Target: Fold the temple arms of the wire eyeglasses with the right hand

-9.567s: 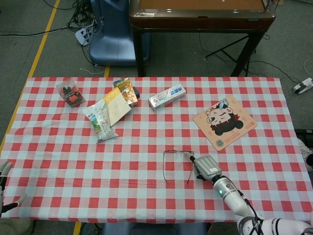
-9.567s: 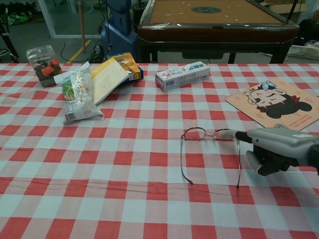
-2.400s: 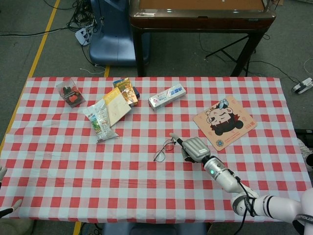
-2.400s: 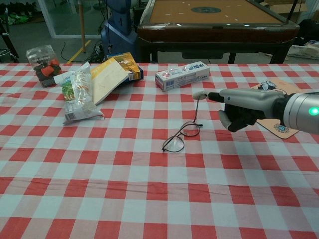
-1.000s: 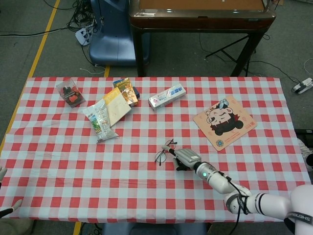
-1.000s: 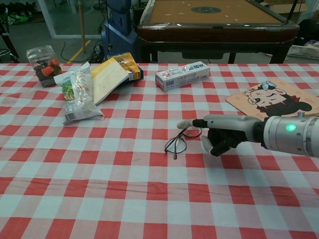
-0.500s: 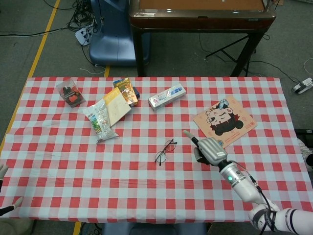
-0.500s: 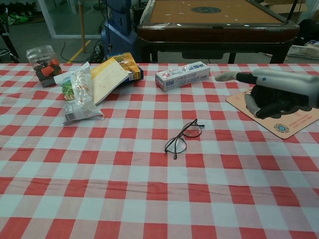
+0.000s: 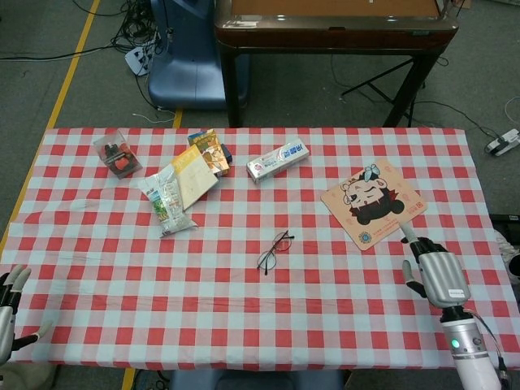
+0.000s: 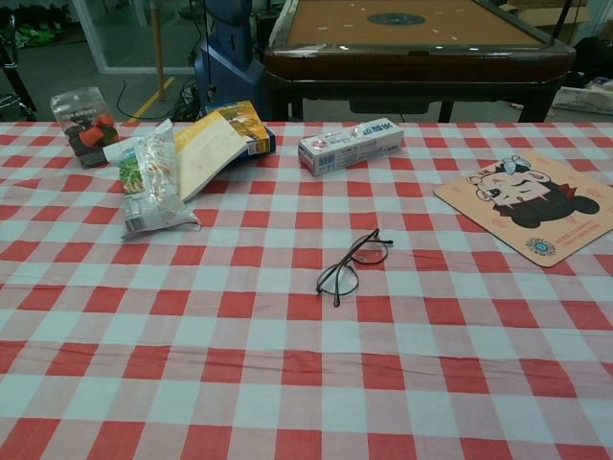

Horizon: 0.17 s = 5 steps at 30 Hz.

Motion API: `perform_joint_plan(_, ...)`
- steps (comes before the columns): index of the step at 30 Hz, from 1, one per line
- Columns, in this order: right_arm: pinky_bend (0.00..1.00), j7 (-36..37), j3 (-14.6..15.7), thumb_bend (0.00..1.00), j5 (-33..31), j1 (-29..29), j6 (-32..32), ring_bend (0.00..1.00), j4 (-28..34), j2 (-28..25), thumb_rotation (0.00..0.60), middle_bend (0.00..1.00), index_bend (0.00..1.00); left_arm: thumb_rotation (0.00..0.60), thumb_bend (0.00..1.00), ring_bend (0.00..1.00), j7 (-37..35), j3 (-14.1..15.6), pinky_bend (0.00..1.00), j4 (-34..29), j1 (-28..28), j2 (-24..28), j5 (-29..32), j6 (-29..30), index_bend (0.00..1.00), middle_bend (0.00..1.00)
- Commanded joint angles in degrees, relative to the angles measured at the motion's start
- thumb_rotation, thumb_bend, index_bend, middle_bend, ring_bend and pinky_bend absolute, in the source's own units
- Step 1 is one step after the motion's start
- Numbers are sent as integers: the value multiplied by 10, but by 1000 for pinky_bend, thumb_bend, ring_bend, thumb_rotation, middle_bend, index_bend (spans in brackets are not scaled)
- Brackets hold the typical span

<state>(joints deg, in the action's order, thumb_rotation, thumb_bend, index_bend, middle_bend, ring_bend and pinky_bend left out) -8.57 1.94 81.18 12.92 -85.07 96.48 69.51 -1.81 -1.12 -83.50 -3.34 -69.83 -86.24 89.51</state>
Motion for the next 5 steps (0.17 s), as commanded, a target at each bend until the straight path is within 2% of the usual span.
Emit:
perform_joint_plan(1, 382, 6, 5, 543, 15, -22, -24, 243, -6, -6, 600, 281, 0, 600, 164, 0, 1, -1, 0, -1, 1, -1, -1, 2, 0, 0)
perform_joint_plan(5, 382, 15, 6, 543, 27, -36, -33, 243, -9, -6, 600, 281, 0, 600, 164, 0, 5, -3, 0, -5, 4, -3, -5, 5, 0, 0)
